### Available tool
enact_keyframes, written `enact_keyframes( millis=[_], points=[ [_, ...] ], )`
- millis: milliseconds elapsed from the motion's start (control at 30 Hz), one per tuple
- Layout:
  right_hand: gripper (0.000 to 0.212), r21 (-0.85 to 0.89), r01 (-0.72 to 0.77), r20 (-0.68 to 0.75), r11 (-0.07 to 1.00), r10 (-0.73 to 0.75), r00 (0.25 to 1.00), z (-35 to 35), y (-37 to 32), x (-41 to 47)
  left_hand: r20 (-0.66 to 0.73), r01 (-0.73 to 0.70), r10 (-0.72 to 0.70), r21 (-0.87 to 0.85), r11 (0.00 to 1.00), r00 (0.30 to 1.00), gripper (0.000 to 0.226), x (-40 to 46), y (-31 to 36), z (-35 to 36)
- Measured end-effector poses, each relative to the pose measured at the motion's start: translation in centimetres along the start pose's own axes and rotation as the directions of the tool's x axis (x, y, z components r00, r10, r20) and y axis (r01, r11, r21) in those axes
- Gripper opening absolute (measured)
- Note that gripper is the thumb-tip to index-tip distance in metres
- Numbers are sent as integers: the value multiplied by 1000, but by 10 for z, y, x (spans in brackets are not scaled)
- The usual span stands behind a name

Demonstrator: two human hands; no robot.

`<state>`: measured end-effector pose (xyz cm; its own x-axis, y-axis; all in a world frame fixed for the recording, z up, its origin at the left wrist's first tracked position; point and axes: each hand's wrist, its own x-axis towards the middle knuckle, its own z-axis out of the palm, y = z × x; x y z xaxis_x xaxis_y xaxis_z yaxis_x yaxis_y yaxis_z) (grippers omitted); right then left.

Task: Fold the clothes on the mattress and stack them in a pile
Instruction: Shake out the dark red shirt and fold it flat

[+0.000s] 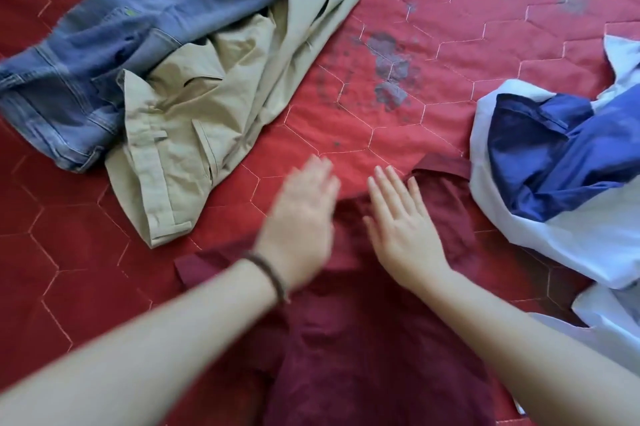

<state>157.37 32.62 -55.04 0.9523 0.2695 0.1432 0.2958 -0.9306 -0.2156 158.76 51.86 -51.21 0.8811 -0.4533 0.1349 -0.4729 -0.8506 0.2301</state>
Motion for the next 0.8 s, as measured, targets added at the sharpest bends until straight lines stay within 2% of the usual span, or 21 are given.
enact_keyframes(
  millis=[33,100,167,200,300,367,433,500,567,667,800],
  points=[
    [54,19,31,41,999,-32,999,3,-7,-10,84,-21,22,-8,1000,996,54,-11,31,16],
    [55,-1,51,168,999,-51,985,8,-12,-26,225,66,-73,38,997,972,59,-27,60,42],
    [57,-52,30,236,998,-17,972,8,-1,-25,348,140,-160,80,987,924,67,-27,56,54],
    [58,-76,-5,246,997,23,969,7,8,-20,357,130,-161,109,986,920,69,-25,49,57],
    [62,-171,-79,266,982,124,956,0,34,6,340,85,-133,153,985,931,74,-21,37,58],
    [61,-184,-25,246,983,71,967,-8,42,16,272,109,-136,114,988,953,70,-19,41,54],
    [50,-140,-10,139,990,30,990,-18,50,23,116,203,-212,86,976,970,57,-14,37,49],
    [50,-96,-114,126,989,125,984,-27,67,30,2,349,-350,80,934,937,46,-10,25,45],
    [63,-102,-230,251,968,249,935,-31,82,36,23,427,-433,124,896,901,38,-7,12,40],
    [76,-169,-261,281,950,300,911,-34,95,49,89,414,-428,139,899,899,24,-3,-5,35],
    [48,-242,-198,269,950,262,927,-38,94,67,125,398,-413,129,908,902,30,7,-14,29]
  ],
)
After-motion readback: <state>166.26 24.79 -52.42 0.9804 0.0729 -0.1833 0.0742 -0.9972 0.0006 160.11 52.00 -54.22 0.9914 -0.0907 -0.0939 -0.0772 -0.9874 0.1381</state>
